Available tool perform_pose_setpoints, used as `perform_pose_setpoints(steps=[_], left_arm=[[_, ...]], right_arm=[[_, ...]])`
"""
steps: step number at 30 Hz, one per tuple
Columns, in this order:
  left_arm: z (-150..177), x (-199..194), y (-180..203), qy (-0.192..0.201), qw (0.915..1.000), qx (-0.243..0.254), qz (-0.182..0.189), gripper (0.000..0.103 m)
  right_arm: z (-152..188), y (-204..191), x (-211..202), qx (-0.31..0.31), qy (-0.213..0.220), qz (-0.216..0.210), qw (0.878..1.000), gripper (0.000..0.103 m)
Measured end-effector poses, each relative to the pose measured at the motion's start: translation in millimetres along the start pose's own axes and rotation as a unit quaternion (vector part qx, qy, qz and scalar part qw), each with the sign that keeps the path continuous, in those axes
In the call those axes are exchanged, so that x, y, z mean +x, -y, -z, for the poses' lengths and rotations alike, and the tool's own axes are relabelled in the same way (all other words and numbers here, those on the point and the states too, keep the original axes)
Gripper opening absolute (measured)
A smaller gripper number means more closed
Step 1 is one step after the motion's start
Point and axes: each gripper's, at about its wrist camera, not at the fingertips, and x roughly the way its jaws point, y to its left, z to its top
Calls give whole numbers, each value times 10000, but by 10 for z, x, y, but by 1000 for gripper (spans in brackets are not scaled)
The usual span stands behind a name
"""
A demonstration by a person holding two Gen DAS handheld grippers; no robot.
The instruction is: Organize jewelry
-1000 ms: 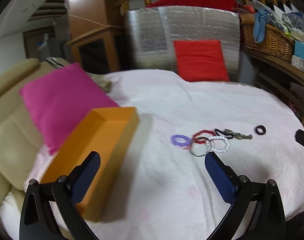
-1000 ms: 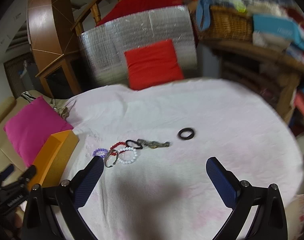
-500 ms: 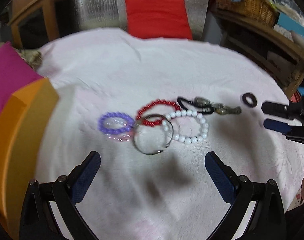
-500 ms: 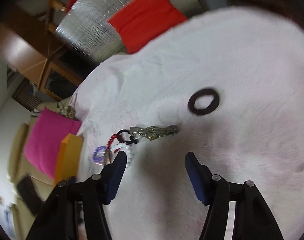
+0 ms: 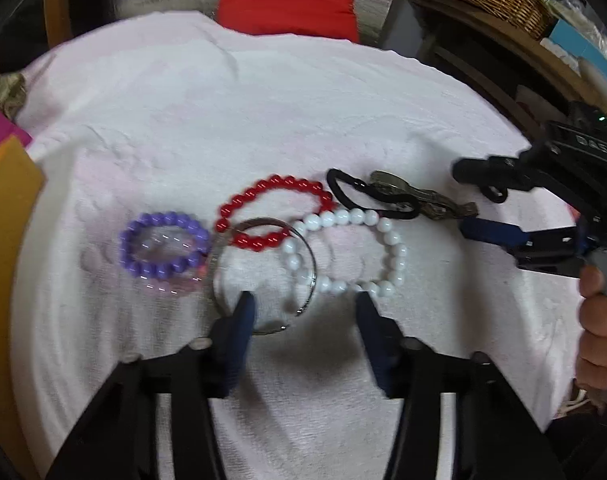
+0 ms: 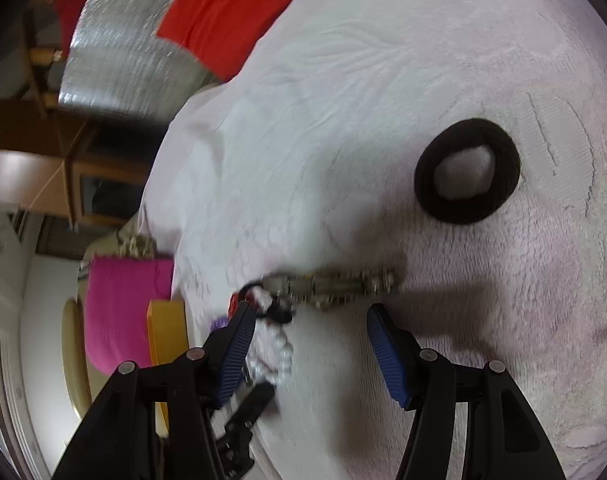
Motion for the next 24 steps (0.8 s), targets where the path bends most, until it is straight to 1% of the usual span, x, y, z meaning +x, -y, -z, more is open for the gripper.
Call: perform_pose_setpoints(steps=[1,3,4,5,6,8,10,12,13,14,17,21,24], left_arm=[[-7,-4,2,29,10000,-13,21,47],[-16,-7,-11,36,9999,-15,122,38],[-16,-17,-9,41,9998,-10,179,32],[-5,-45,-17,41,9998,0,211,26],[4,-59,-4,46,9997,33,235,23],[24,-66,8,61,9996,83,252,15],[39,-85,-13,69,9995,71,292,11],[52,-122,-61,73,9990,15,432,10],[61,-137,-69,79,9989,6,471,10],[68,-156,-73,85,9987,18,494,9],[107,-241,-101,121,9982,74,579,9],[279,-394,-147,147,9976,16,669,8],[326,-459,-233,173,9971,-65,734,8]], right_arm=[[-30,12,19,70,24,24,10000,63],[-50,-6,39,158,132,86,9998,63],[-53,-24,45,171,196,142,9996,63],[-56,-39,50,176,251,197,9993,61],[-56,-51,49,195,348,296,9988,58],[-59,-71,49,156,585,596,9964,36],[-68,-79,57,94,760,771,9941,27],[-73,-89,40,19,902,844,9923,18],[-74,-89,29,-42,992,890,9911,11],[-80,-90,20,-99,1077,946,9896,7],[-98,-76,-10,-123,1103,917,9896,7],[-132,26,-31,105,832,780,9934,7],[-109,72,-109,176,864,809,9928,11]])
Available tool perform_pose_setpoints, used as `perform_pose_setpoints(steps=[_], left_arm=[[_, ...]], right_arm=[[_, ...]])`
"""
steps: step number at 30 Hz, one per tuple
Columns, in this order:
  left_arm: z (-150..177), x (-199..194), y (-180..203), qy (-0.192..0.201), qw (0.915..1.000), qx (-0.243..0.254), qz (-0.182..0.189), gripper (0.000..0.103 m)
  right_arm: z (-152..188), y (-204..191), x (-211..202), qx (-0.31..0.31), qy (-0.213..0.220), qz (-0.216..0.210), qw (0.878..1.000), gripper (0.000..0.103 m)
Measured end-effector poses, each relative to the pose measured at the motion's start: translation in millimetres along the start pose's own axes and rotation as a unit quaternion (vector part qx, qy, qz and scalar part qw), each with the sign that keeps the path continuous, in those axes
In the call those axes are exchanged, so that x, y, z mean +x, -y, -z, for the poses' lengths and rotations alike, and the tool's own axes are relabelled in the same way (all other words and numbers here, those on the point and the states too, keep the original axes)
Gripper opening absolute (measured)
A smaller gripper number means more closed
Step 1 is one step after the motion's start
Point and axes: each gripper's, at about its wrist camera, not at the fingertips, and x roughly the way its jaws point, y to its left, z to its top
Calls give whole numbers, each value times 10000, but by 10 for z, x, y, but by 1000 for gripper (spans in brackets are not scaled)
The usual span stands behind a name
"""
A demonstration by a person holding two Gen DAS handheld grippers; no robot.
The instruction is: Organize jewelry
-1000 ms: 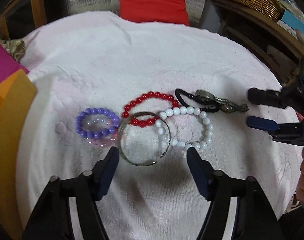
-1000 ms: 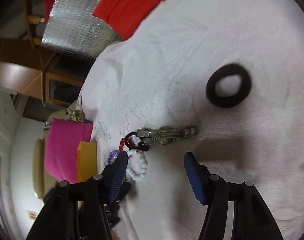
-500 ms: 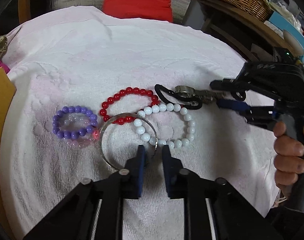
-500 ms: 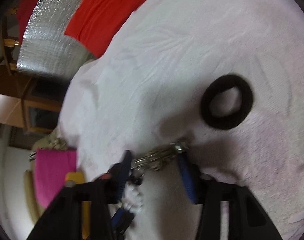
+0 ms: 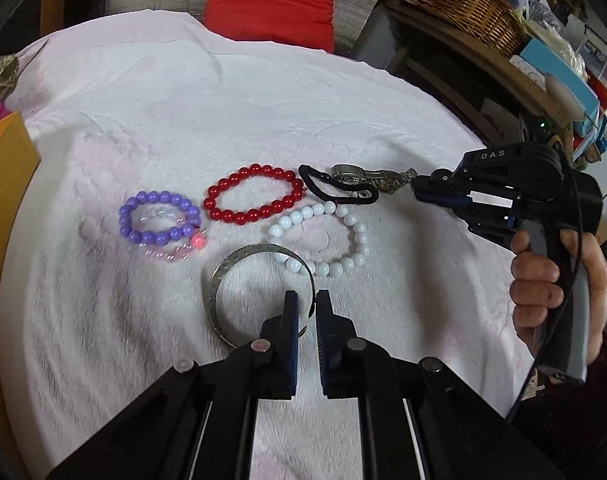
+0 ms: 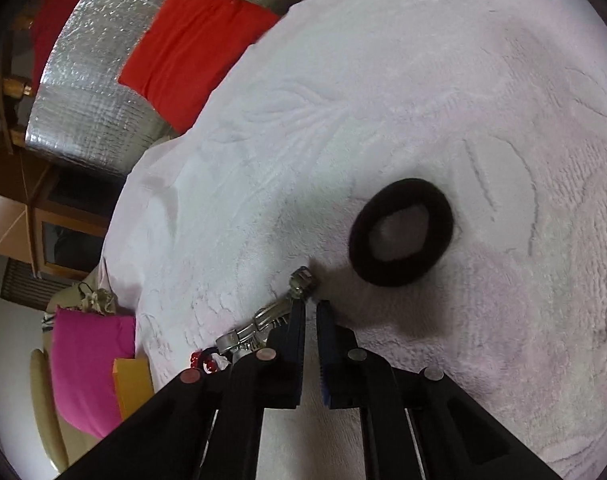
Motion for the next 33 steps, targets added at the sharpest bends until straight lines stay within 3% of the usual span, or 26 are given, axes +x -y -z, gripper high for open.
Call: perform_pose_setpoints(steps=[5,7,18,21,25,33], left_arm=[[6,-118,-63,130,9999,29,26,8],[7,-147,-83,147,9999,14,26,8],[28,-176,33,234,9997,19,-8,8],[32,-198,48,290,9996,29,-38,8],[30,-265,22,355,9993,7,-65,8],[38,-424,5,617,9980,14,-161,8]], right_arm=[[-27,11,-48,69,153,-114,9998,39],[-26,-10,-43,69,239,-101,9996,43],[9,-370,99,-573,710,683,9935,43],[44,-473,155,-988,830,1090,9856,19],[66,-477,91,-1111,881,991,9849,17],[163,-586,-367,-1301,1325,240,9823,17]])
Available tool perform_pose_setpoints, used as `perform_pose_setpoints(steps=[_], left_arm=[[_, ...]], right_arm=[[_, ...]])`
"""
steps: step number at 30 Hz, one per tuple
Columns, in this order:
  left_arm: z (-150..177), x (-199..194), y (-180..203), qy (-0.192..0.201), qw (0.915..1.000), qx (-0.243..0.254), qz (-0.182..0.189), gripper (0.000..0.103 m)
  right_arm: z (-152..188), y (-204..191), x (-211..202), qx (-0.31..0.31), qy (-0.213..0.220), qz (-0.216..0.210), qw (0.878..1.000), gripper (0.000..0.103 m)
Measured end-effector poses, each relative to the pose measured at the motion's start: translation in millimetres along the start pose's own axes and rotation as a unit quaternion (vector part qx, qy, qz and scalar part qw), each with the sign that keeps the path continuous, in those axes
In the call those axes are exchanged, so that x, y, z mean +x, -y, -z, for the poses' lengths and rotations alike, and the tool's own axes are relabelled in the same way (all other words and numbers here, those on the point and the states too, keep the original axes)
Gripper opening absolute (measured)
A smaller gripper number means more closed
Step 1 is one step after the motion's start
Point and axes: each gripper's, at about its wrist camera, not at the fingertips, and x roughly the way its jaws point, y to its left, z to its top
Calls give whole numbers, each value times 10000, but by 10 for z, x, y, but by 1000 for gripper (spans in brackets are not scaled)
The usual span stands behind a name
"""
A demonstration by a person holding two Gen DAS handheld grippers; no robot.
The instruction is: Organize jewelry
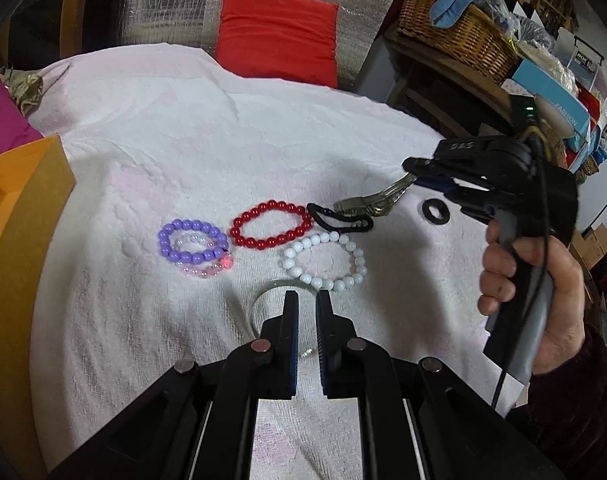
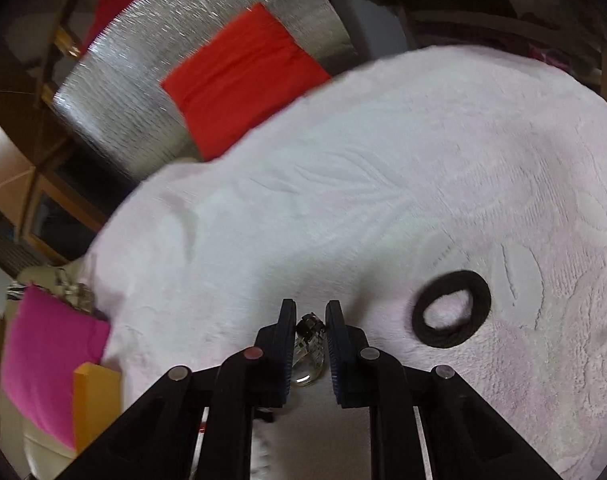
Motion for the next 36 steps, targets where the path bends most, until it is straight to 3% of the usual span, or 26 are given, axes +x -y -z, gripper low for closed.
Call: perform_pose_setpoints(steps=[8,11,13,15,17,19,21,24,27,30,36], left_arm=[[37,-198,-62,173,9998,-31,-62,8],[100,-164,-58,-39,9999,96,128,8],[163,-100,-43,-147,9998,106,-42,10],[195,-14,-21,-310,9994,141,19,16],[207,69,22,-406,9991,147,24,48],[208,121,99,-377,9989,280,-17,58],[202,186,124,-468,9980,386,-164,59],[174,246,14,-486,9980,134,-385,61],[142,305,-94,-457,9976,-134,-507,70],[134,399,-77,-536,9974,-143,-453,71],[137,496,81,-539,9974,148,-448,82]], right_arm=[[41,-305,-526,-487,707,-400,9955,17],[87,-423,-642,-690,889,-444,9927,17],[114,-452,-647,-743,900,-487,9920,17],[127,-461,-600,-727,821,-475,9928,16],[120,-447,-548,-658,732,-467,9941,16],[122,-409,-500,-615,659,-440,9950,16],[113,-378,-489,-597,634,-413,9953,17],[93,-309,-493,-573,634,-383,9956,17],[86,-244,-471,-484,568,-402,9964,17],[91,-244,-452,-481,506,-432,9966,16],[128,-295,-456,-578,505,-447,9960,17]])
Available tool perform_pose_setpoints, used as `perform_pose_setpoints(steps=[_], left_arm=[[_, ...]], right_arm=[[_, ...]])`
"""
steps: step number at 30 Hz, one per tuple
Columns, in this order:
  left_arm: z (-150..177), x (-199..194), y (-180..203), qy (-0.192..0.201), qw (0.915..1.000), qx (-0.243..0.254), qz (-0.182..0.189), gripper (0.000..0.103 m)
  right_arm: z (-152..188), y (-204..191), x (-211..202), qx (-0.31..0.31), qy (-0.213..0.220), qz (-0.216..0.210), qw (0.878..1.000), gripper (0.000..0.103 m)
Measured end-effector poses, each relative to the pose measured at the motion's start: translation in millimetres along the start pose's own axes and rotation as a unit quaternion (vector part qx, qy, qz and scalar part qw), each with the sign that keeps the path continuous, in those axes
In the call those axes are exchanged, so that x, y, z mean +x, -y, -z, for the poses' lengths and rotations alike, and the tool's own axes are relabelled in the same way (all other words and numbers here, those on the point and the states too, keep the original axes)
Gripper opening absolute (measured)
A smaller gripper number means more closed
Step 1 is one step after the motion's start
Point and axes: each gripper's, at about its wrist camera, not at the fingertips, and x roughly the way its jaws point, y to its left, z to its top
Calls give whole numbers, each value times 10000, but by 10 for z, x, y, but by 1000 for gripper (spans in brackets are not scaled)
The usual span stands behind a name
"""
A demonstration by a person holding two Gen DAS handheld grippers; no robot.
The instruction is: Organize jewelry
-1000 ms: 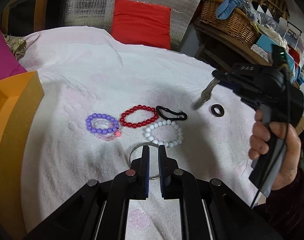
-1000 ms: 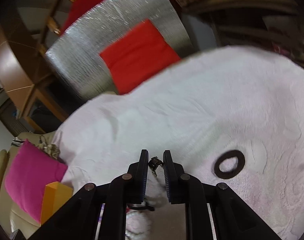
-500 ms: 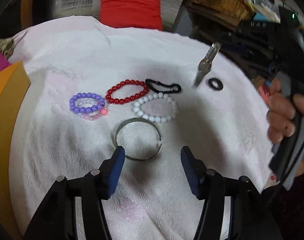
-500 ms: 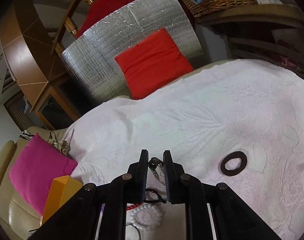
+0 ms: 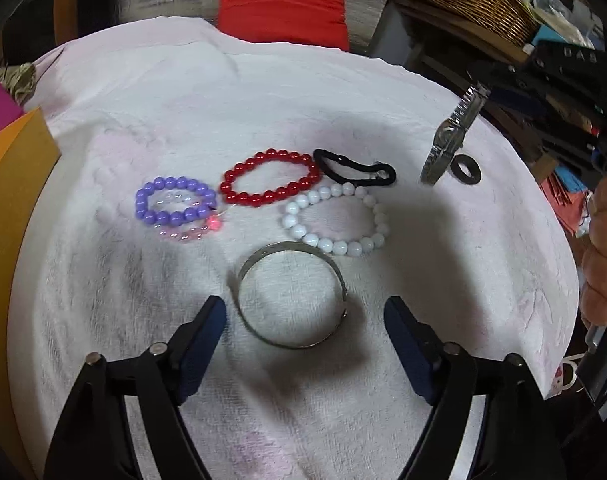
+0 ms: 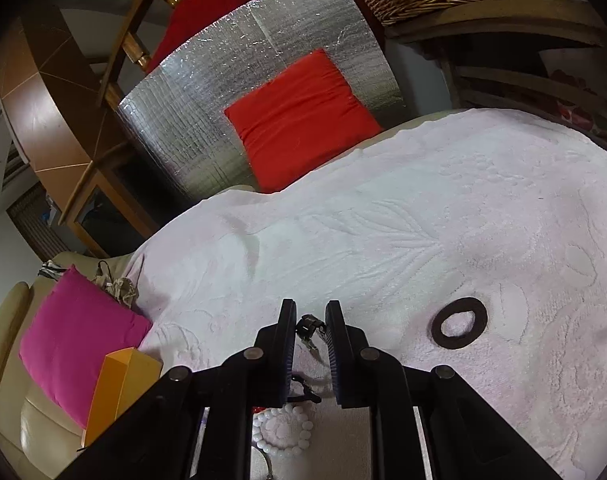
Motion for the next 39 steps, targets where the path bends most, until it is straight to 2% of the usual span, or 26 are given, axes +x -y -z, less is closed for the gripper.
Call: perform_pose_setpoints(steps=[7,9,10,15,18,21,24,28,33,35,37,39], left_arm=[[-73,66,-55,163,9997,-190,-10,82],[-82,97,-50,217,9996,-158,-90,68],[-87,104,-60,207,9996,-121,-157,65],[-102,43,-97,285,9994,-161,-77,62],[-98,-103,-122,399,9989,-224,-71,60],[-74,-361,-112,668,9974,-200,-158,60],[-33,-689,-188,943,9947,-388,-88,60],[34,-1180,-305,1464,9871,-538,-353,60],[210,-1812,-610,2077,9693,-867,-987,60],[281,-1998,-793,2186,9620,-1036,-1264,60],[374,-2145,-1033,2251,9511,-1272,-1690,60],[442,-2172,-1260,2146,9417,-1480,-2125,60]], right_arm=[[27,3,32,11,-74,-9,10000,17],[30,2,32,5,-74,-15,10000,17],[30,0,28,1,-68,-27,10000,17],[28,-55,-38,-117,67,-64,9999,17],[35,-108,-85,-184,131,-135,9997,17],[51,-206,-123,-265,141,-281,9992,17],[99,-360,-156,-329,76,-508,9981,17],[221,-707,-181,-609,1,-764,9952,17],[411,-1302,-127,-861,-251,-1248,9881,17],[489,-1571,-80,-950,-375,-1443,9843,17],[573,-1897,-33,-1086,-480,-1660,9790,17],[650,-2170,14,-1183,-563,-1841,9741,17]])
